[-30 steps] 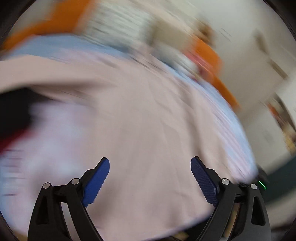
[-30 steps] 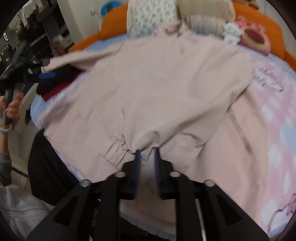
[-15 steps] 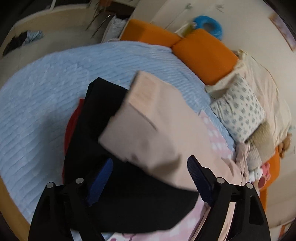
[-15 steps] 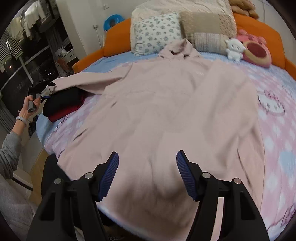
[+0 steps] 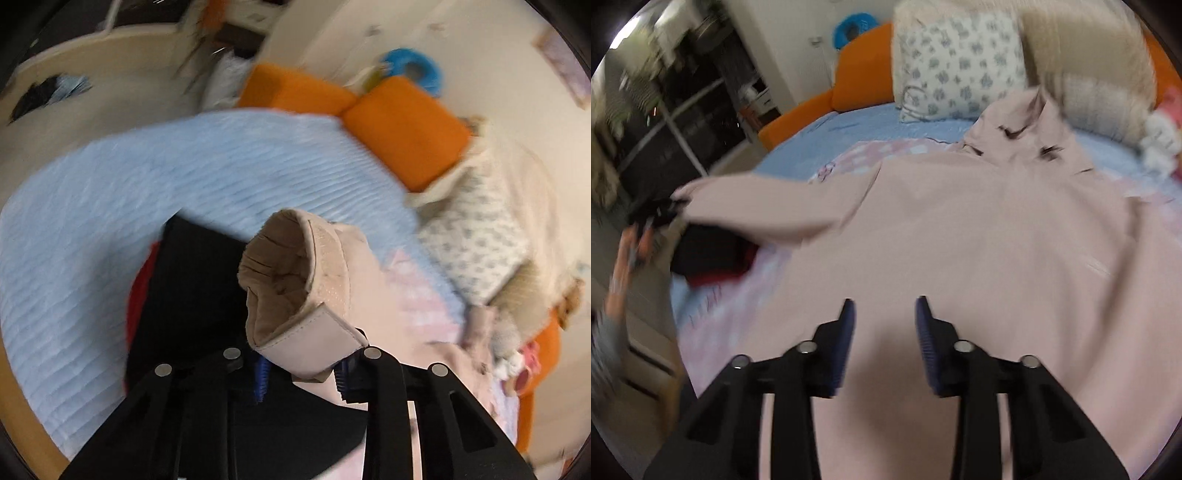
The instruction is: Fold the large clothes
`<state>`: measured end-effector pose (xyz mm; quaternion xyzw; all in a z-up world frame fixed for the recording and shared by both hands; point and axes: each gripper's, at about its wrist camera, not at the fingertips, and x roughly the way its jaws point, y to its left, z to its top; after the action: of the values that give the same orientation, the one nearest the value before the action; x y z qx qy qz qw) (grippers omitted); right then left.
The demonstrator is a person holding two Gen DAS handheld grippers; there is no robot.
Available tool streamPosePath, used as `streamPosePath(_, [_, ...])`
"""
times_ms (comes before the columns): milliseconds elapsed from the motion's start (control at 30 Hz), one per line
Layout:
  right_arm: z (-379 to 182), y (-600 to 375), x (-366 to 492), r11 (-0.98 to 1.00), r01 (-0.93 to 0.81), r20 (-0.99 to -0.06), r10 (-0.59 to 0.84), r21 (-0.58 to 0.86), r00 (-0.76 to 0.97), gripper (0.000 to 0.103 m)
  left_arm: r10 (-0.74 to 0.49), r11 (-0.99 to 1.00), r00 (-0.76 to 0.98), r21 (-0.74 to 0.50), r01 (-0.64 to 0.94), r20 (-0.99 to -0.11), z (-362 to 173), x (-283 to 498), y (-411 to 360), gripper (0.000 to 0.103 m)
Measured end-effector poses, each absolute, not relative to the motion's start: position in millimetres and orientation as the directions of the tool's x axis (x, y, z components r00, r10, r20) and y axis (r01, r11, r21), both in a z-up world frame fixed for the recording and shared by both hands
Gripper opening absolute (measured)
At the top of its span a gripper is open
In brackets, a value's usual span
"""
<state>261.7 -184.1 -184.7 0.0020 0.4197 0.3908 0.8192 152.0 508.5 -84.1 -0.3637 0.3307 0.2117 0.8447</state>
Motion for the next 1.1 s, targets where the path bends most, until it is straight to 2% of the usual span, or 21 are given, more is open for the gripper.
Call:
streamPosePath(67, [-190,-156,306,0.668,-0.624,-0.679,0.677,0.404,0.284,0.021,0.112,0.696,0.725,-0.467,-0.546,-0.680,-55,149,491,0.031])
streamPosePath(233, [-204,-82,375,0.584,-0.608,-0.667,0.736,0.538,0.116,0.021,0.028,0.832,0.789,-0.423,-0.359,-0.614,10,136,410,0.031])
streamPosePath(300, [-212,-59,389,0.577,-0.604,-0.680,0.729,0.550,0.076,0.021,-0.011,0.874,0.800,-0.395,-0.284,-0.599,22,132,372,0.031])
streamPosePath(367, [-223,-35,402,0.589,-0.597,-0.709,0.704,0.545,0.047,0.020,-0.104,0.910,0.805,-0.382,-0.160,-0.585,27,129,324,0.031])
streamPosePath(400, [-226,-26,407,0.606,-0.602,-0.730,0.681,0.520,0.055,0.013,-0.139,0.922,0.803,-0.372,-0.109,-0.580,27,127,304,0.031])
streamPosePath(467, [-233,-13,412,0.632,-0.606,-0.762,0.644,0.483,0.064,0.006,-0.220,0.937,0.783,-0.349,0.004,-0.582,21,124,261,0.031])
streamPosePath(567, [-249,-2,422,0.703,-0.585,-0.828,0.553,0.404,0.092,0.006,-0.370,0.924,0.696,-0.322,0.206,-0.616,-7,122,185,0.031])
streamPosePath(767, [-286,5,428,0.718,-0.585,-0.862,0.504,0.377,0.063,0.005,-0.540,0.830,0.503,-0.331,0.448,-0.675,-83,119,76,0.030])
streamPosePath(933, [-270,-15,433,0.662,-0.551,-0.777,0.628,0.508,0.039,0.005,-0.588,0.742,0.403,-0.270,0.613,-0.701,-112,101,7,0.030])
streamPosePath(1033, [-241,-31,423,0.646,-0.598,-0.777,0.627,0.473,0.062,0.006,-0.602,0.697,0.354,-0.255,0.671,-0.716,-123,93,-27,0.030])
streamPosePath(1100, [-223,-49,417,0.664,-0.615,-0.790,0.604,0.426,0.106,0.007,-0.612,0.680,0.305,-0.288,0.674,-0.730,-136,95,-47,0.031])
